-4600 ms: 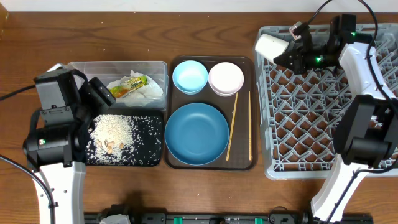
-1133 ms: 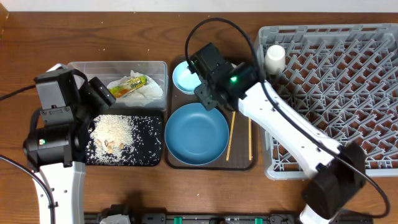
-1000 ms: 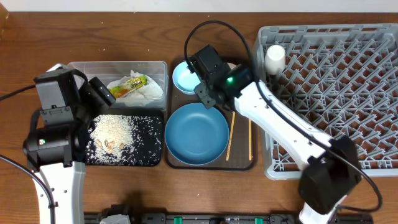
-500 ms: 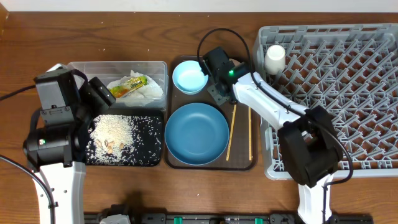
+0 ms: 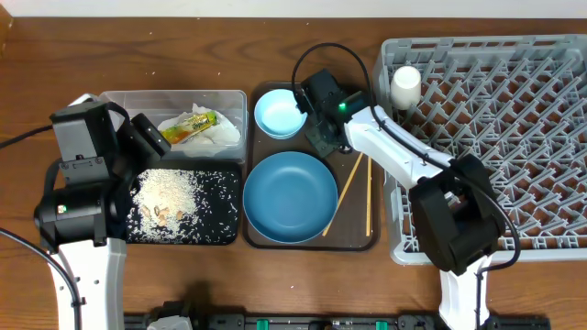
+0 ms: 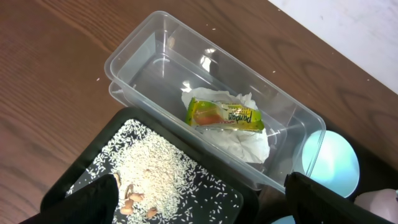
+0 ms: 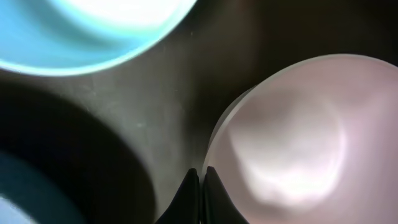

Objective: Sort waste into correct bins and load items into the dishwasher rack
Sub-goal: 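Grip the pink bowl rim with the right gripper and lift, then carry the pink bowl into the rack and release it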

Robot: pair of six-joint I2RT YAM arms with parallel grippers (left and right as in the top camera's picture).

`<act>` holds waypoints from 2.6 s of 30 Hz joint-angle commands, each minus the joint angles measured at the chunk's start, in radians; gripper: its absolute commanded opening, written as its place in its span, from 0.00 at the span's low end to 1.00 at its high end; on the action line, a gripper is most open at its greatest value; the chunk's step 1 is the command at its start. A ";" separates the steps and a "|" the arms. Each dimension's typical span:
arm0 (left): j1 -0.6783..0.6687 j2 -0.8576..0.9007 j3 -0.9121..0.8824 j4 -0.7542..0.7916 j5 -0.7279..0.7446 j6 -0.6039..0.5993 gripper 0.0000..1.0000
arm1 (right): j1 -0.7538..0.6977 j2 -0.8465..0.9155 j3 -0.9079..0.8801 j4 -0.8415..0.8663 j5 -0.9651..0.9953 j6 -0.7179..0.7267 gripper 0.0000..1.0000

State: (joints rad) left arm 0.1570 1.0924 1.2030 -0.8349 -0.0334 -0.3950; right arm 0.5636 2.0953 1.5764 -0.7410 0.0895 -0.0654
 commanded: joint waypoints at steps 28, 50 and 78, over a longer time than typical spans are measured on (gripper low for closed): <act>0.005 0.005 0.011 -0.003 -0.012 0.006 0.88 | -0.625 -0.608 -0.152 -0.388 -1.244 -0.320 0.01; 0.005 0.005 0.011 -0.003 -0.012 0.006 0.88 | -0.819 -0.330 -0.475 0.363 -1.649 -0.168 0.01; 0.005 0.005 0.011 -0.003 -0.012 0.006 0.88 | -0.874 -0.328 -0.591 0.367 -1.648 -0.355 0.01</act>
State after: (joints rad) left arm 0.1570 1.0927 1.2030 -0.8349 -0.0334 -0.3950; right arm -0.2676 1.7687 1.0061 -0.3729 -1.5482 -0.3908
